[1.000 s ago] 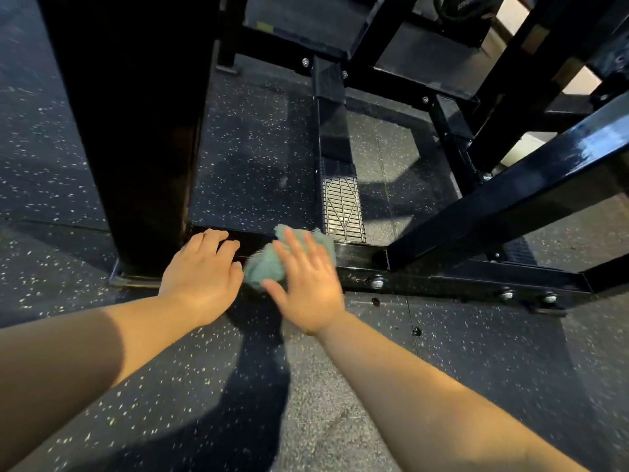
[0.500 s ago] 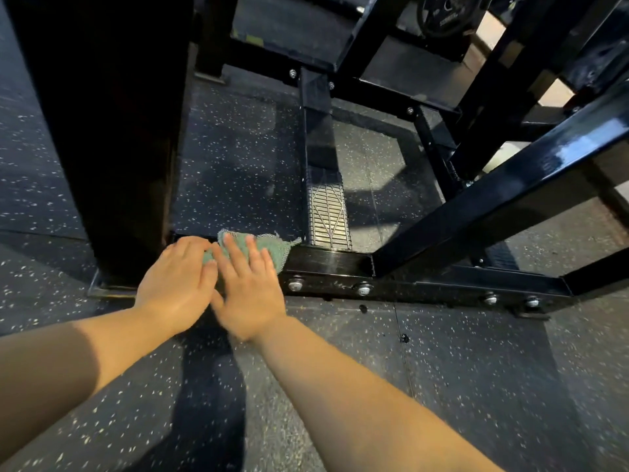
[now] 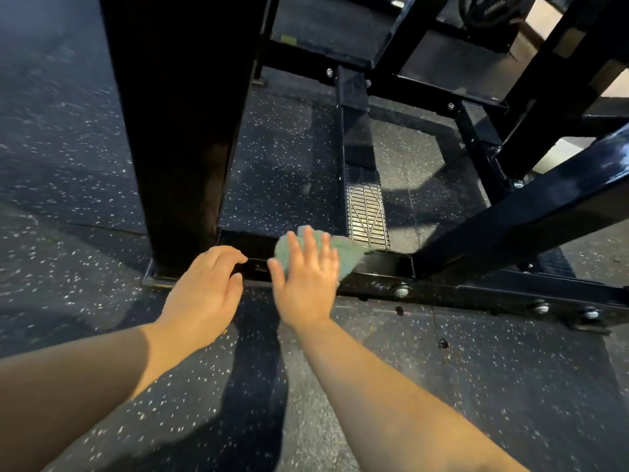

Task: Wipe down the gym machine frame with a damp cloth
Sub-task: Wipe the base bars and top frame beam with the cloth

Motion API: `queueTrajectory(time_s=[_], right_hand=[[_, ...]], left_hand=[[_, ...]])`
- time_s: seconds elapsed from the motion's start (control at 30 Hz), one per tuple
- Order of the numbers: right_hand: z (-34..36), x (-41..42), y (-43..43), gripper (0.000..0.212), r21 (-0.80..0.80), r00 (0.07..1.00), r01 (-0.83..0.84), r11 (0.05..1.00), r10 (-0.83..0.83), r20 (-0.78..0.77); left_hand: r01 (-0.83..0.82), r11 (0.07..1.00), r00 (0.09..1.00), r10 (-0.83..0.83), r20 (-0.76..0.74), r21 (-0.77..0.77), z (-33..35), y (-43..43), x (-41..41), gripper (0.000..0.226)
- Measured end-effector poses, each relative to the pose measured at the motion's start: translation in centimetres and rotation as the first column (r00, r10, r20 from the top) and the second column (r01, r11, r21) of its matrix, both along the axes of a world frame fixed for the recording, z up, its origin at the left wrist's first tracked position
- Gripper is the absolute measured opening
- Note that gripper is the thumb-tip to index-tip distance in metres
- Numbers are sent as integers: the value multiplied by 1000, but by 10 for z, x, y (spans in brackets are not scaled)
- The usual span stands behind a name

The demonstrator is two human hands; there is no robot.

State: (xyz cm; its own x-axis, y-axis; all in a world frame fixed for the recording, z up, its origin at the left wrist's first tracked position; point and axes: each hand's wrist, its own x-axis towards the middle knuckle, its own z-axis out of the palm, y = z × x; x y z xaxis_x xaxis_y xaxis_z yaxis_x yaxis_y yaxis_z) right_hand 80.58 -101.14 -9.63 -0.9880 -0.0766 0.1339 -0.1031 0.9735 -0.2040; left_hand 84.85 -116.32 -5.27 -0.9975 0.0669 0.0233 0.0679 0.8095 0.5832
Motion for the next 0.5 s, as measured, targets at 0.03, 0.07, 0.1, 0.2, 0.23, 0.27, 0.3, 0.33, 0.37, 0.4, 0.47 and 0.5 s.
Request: queueTrajectory(time_s=[0.03,0.07,0.1,0.2,0.23,0.27,0.3,0.33,0.37,0.4,0.47,0.5], right_hand=[[1,2,-21,59,18,994,-113,993,113,-8],[3,3,-42,58,45,973,-231,972,230,18],[4,3,-57,59,67,947,-316,946,310,86],[4,-5,-54,64,65,892,-450,891,445,79],[3,-6,-39,65,97,877,-480,872,479,36],[-1,-8,-19,66,144,872,-485,862,489,14],[-3,-8,5,66,171,889,-454,874,458,20],[-2,-8,30,66,185,920,-388,903,392,16],[-1,-9,57,68,177,955,-293,940,295,12],[1,-10,83,70,166,981,-194,967,196,8],[8,-10,121,73,157,997,-59,986,52,50],[12,-10,129,73,152,996,-8,988,-5,85]], left_hand=[[-23,1000,999,23,-22,8,-1,-3,3,25],[-50,999,998,51,-27,11,0,-9,6,19],[-69,998,997,69,-20,9,0,-15,8,14],[-41,999,999,41,-7,-24,-1,-28,7,13],[-24,999,1000,24,-12,-36,-1,-29,5,16],[-7,999,1000,7,-14,-43,0,-27,2,21],[11,999,1000,-11,-3,-43,0,-23,0,26],[27,999,1000,-26,17,-43,2,-19,-1,30],[43,998,998,-41,38,-52,2,-14,-2,34],[53,996,997,-49,56,-68,3,-9,-3,37],[55,992,996,-46,78,-111,4,-4,-4,41],[48,990,996,-37,82,-133,5,-3,-5,42]])
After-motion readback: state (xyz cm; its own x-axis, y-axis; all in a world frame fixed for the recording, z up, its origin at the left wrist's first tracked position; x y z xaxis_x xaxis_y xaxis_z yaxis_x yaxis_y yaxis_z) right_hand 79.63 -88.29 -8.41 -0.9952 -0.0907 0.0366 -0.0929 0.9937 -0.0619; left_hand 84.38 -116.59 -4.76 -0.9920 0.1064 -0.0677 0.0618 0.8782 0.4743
